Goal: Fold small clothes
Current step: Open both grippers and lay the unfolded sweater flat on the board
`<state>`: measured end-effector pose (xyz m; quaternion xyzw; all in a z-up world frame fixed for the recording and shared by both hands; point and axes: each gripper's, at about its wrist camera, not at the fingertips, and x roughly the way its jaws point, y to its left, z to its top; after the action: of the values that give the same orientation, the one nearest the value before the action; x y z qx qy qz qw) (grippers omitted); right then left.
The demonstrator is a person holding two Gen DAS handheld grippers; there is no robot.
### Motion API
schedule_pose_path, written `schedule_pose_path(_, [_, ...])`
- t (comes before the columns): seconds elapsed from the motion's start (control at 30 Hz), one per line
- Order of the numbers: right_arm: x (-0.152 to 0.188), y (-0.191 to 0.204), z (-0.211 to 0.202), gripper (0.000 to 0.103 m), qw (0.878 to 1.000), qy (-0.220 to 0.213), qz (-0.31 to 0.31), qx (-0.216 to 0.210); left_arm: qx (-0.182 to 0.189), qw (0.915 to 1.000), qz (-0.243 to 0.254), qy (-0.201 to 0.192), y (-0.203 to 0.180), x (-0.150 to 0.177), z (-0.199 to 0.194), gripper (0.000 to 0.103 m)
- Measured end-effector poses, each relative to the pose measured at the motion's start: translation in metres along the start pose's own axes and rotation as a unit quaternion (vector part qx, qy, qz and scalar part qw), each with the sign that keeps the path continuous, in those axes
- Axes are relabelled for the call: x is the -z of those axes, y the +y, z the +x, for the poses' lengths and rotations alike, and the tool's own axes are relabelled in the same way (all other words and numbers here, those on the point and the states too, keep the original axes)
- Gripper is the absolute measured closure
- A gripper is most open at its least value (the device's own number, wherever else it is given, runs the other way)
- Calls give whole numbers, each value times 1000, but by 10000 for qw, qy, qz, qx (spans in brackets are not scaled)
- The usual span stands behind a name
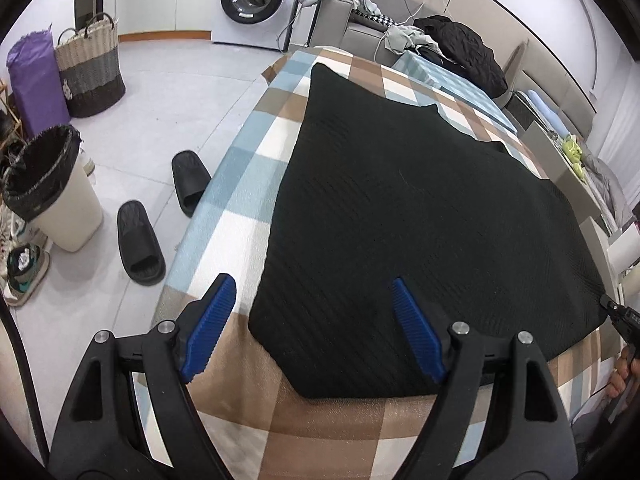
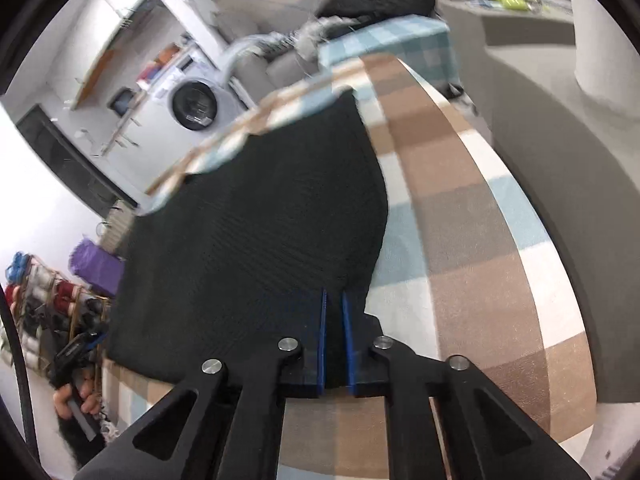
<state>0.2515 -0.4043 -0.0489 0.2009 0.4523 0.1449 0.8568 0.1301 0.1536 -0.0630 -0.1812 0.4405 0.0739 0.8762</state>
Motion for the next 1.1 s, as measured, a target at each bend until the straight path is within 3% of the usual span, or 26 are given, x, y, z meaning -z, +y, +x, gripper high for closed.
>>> schedule_pose_path(0.2, [10,-15,9,98,9976,386,298,485,-90,9999,-44,-21,2,2,2,25])
schedule_pose_path(0.37, [5,-3,-7,89,9980,49,158,612,-182,9994,164,-242,-9,1,-12,25])
schedule_pose_path(0.5, [3,18,-24,72,9979,-221,-117,604,33,9981,483,-377,-37,3,-24,25])
schedule_pose_path(0.53, [2,25,-25,61,9978,-256,-218,576,104,9977,557,-383,-45,3,-25,25])
schedule_pose_path(0.6, [3,44,-24,48,9973,-287,-483,475,274,9960,773,-349,-67,5,-23,25])
schedule_pose_path(0.8, [10,87,17,46,9924,120,-1189,282,393,9915,1231,-131,-116,16,-1,25])
schedule_pose_path(0.97, [16,110,55,46,9877,308,-1521,193,254,9859,1653,68,-141,31,19,25])
schedule_pose_path(1.1, [25,117,80,46,9806,345,-1760,786,104,9845,1748,66,-146,39,29,24])
